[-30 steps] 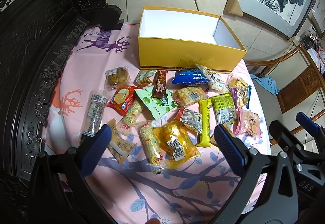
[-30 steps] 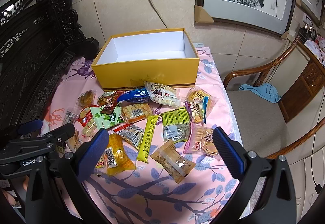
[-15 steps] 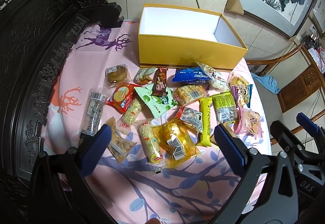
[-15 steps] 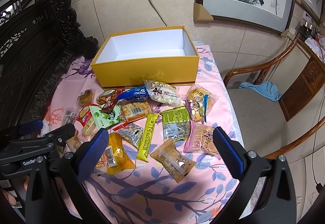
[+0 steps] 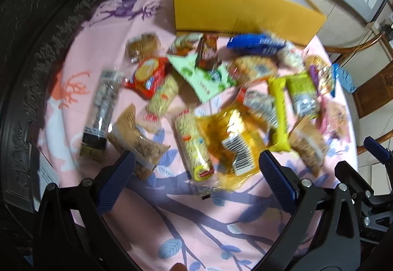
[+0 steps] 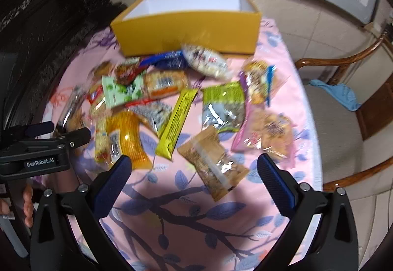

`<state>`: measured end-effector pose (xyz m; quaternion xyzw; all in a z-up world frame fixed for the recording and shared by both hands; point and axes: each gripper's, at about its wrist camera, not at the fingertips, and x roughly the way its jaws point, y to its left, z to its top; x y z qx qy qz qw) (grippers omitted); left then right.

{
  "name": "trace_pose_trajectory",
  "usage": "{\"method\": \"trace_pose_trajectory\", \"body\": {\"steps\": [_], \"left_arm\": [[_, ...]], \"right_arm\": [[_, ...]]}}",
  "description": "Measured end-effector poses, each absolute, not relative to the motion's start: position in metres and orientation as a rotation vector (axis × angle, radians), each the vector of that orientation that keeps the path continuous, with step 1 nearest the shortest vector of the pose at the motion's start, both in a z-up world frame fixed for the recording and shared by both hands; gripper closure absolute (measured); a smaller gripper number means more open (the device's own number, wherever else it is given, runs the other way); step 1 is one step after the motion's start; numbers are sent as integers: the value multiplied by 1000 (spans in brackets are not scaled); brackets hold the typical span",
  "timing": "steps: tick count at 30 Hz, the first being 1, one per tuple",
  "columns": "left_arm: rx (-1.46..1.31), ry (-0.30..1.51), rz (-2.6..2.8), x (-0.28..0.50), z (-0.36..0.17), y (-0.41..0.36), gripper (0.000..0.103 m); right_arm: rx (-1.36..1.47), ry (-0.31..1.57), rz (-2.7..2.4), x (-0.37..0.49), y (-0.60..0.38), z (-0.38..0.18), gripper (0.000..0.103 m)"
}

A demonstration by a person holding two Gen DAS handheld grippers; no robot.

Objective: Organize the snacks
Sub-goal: 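Grasp the brown paper-wrapped pastry with the right tool while the left tool grasps the yellow bag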

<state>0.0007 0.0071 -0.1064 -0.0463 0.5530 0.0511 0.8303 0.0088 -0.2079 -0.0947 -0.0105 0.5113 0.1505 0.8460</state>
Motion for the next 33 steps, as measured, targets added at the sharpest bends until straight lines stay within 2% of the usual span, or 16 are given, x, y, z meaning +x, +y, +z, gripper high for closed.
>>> {"method": "trace_pose_trajectory", "body": {"steps": [9, 11, 13, 16, 21, 22, 25, 33], "left_arm": [[-77, 1213, 143, 5, -137, 14, 2], [-77, 1222, 140, 7, -141, 14, 2], [-73, 1228, 138, 8, -145, 14, 2], [-82, 1247, 137, 11, -152, 16, 2], [-125, 1258, 117, 13, -157, 17, 2], [-125, 1253, 103, 14, -156, 14, 2], [-138, 1233, 48, 16, -151, 3, 2], [-156, 1222, -27, 32, -147, -30, 2]], "right_arm": [[-93, 1143, 353, 33, -197, -148, 2], [-95, 1168, 363, 40, -199, -159, 8], [-95, 1201, 384, 45, -201, -170, 27], [-130, 1212, 397, 48, -200, -182, 45], [-217, 1208, 408, 46, -187, -183, 46], [-229, 1212, 417, 43, -183, -183, 54], [-130, 1226, 402, 45, -194, -182, 64], [-88, 1242, 405, 54, -200, -182, 64]]}}
